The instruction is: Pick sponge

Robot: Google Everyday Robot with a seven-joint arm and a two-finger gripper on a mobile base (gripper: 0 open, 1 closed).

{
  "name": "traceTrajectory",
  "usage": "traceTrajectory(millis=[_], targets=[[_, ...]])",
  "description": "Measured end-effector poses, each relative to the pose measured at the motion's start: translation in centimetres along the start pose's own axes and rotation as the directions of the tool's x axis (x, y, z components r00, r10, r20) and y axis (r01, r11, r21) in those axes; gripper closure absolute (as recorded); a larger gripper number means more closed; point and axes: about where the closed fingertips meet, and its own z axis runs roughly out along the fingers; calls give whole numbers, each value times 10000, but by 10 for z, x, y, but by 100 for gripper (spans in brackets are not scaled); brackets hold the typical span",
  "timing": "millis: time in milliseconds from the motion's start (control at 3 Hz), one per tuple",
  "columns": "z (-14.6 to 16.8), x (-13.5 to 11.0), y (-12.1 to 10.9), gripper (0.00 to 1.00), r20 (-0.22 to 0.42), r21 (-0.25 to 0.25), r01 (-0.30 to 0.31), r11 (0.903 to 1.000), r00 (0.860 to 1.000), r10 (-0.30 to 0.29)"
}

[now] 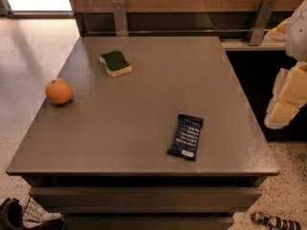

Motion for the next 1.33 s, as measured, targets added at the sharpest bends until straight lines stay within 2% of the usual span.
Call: traceTrajectory(millis=[333,667,1000,1333], targets=[[0,-1,-1,0,17,28,4,10000,10000,-4],[7,-11,-12,0,584,273,-173,9995,9982,156],[33,-40,-38,0,2222,489,-965,9941,9714,833],[59,-72,-64,0,4052,530,-1837,9815,9023,1470]])
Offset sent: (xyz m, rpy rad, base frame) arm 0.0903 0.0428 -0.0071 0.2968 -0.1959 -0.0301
